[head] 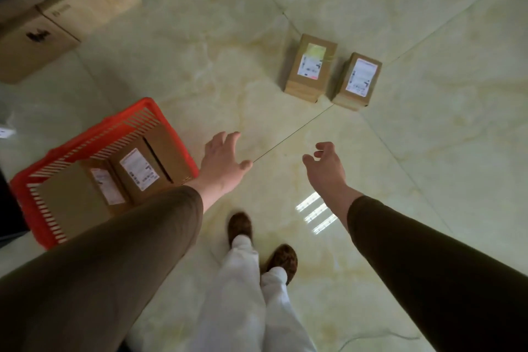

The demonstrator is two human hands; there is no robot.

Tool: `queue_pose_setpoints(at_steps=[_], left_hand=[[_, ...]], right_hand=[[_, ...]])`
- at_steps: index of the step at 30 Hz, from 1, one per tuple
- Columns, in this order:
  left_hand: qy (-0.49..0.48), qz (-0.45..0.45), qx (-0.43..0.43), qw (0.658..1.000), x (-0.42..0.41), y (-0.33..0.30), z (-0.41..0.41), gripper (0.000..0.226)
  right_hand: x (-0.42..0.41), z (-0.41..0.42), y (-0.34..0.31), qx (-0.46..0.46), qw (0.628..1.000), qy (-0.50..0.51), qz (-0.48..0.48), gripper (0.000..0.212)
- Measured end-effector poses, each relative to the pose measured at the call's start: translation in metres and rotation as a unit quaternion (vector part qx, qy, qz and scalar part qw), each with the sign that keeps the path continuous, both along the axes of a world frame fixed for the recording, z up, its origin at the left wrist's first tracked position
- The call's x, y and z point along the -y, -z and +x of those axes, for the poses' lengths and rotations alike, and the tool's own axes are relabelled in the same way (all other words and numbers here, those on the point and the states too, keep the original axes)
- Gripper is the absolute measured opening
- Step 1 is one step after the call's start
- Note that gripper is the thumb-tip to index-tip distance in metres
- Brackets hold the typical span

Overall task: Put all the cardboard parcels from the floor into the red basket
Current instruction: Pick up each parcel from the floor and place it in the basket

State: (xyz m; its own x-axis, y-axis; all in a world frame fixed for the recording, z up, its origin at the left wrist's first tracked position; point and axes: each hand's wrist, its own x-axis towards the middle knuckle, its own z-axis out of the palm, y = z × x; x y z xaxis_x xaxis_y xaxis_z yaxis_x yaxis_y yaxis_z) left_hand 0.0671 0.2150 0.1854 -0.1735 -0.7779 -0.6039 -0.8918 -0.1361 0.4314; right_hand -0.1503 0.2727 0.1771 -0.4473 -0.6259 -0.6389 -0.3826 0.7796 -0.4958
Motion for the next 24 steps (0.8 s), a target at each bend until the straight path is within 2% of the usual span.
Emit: queue_pose_setpoints(at_steps=[14,20,24], left_hand=[[-0.019,0.036,0.0,0.999,0.09,0.013,-0.138,0.073],[-0.047,0.041,0.016,0.998,0.127,0.024,-0.201,0.072],[-0.102,0.051,0.006,0.993,0.157,0.038,-0.233,0.07]], right_hand=[[0.109,-0.124,-0.008,0.012,1.0,0.018,0.001,0.044],[0.155,-0.189,0.004,0.055,0.998,0.013,0.014,0.044],[0.2,-0.224,0.012,0.11,0.991,0.058,0.042,0.039]])
